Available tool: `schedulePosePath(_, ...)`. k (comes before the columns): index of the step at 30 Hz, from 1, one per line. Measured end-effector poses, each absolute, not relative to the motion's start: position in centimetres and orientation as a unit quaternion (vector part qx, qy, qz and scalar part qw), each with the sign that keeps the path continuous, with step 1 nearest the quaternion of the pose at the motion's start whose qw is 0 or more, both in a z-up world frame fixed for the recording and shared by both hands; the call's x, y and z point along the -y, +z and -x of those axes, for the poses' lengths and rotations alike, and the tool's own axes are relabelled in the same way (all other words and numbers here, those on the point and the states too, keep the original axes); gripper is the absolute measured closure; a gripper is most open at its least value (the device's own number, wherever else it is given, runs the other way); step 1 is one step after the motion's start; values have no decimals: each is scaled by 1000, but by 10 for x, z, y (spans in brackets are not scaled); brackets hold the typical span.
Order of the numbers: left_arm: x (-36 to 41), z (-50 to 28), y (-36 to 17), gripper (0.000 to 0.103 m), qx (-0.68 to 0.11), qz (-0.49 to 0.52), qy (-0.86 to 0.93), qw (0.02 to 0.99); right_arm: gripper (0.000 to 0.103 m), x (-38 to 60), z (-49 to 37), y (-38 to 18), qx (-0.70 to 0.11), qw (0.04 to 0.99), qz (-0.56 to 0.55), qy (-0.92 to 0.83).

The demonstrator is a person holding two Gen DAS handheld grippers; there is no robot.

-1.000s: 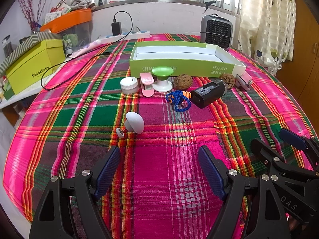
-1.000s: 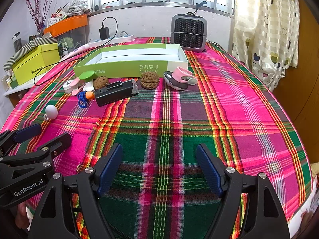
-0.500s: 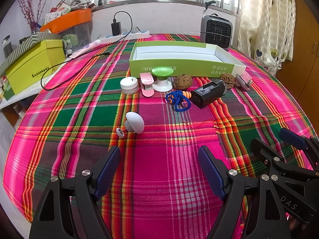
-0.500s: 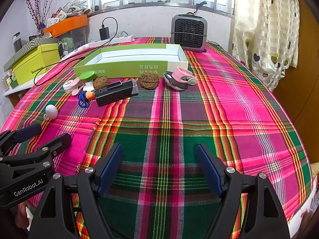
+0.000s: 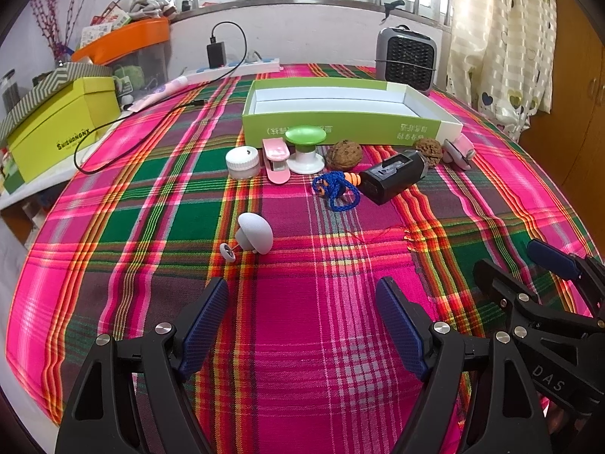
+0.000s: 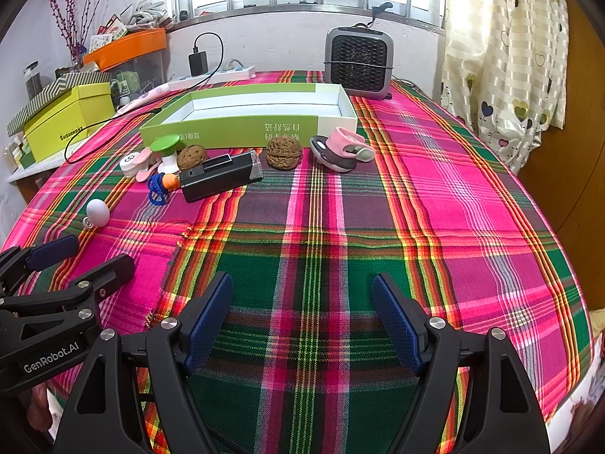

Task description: Organize objects

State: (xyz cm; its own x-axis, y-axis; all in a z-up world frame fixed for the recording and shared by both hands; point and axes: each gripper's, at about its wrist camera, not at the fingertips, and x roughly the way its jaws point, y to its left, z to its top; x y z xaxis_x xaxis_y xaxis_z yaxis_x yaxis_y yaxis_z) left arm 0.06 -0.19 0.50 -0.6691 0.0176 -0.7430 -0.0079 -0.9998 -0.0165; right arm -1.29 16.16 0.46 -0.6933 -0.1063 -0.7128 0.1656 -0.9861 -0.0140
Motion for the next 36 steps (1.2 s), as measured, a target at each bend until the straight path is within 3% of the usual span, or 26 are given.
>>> schedulePosePath(7,11,-4,7,29,-5,408,913,25,27,-163,16,6,-39,82,-390,-916)
schedulePosePath(25,53,26,6,29,41,401,914,53,27,-144,35,14,-28,141,-398,-906)
schedulePosePath(28,52,30,5,37,33,401,914,51,27,-140,40,15,-30,140,-400,-905)
schedulePosePath(36,57,37,5,72,20,399,916,42,27,-135,61,19,-13,130,-406,-904)
